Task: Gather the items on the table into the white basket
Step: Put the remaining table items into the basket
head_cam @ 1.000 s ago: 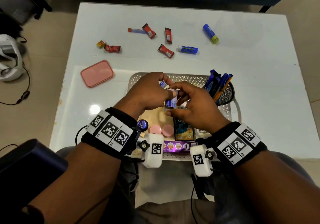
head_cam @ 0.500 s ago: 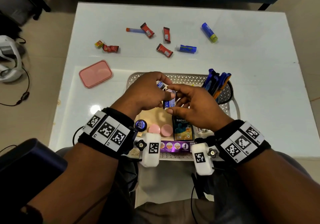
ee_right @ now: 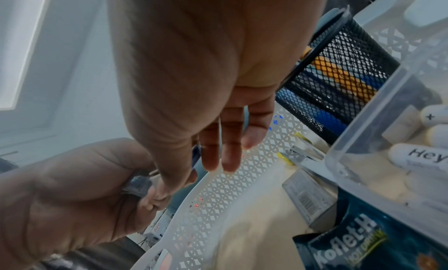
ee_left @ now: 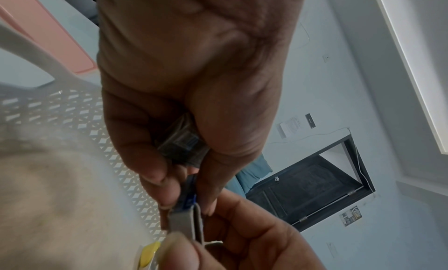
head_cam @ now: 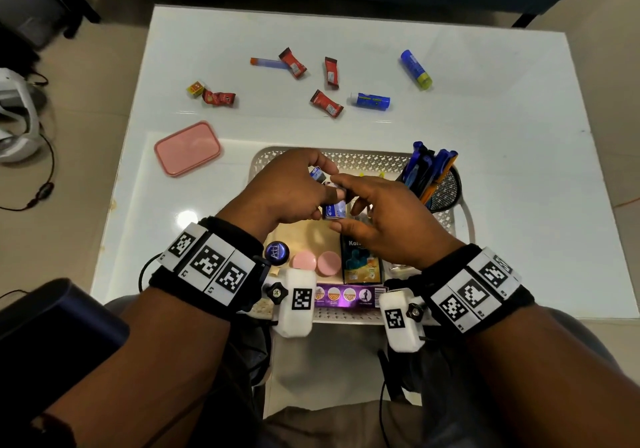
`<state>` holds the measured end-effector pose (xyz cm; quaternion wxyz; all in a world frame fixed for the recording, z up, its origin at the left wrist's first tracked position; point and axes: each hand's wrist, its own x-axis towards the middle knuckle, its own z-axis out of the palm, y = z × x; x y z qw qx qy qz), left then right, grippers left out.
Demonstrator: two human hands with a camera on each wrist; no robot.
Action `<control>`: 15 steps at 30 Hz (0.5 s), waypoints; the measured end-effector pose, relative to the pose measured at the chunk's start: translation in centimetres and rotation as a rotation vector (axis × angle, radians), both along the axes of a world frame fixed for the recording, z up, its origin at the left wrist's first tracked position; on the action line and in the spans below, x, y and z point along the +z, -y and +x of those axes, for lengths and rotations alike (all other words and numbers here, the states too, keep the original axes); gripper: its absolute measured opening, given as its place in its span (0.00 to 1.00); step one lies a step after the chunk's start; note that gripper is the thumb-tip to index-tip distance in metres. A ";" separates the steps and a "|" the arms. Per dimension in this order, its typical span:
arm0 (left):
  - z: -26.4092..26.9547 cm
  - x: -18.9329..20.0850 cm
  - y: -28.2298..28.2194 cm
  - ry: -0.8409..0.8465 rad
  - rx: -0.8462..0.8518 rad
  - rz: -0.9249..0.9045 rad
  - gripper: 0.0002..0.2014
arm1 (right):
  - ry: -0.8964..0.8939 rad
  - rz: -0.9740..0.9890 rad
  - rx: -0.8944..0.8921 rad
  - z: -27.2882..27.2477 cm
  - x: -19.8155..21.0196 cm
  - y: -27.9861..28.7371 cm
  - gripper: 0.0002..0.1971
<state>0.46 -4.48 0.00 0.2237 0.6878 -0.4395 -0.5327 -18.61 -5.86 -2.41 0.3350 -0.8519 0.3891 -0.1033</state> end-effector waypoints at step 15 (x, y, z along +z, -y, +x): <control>1.0 1.3 -0.2 0.137 0.073 -0.051 0.19 | -0.298 0.045 -0.140 1.2 -4.4 0.2 0.28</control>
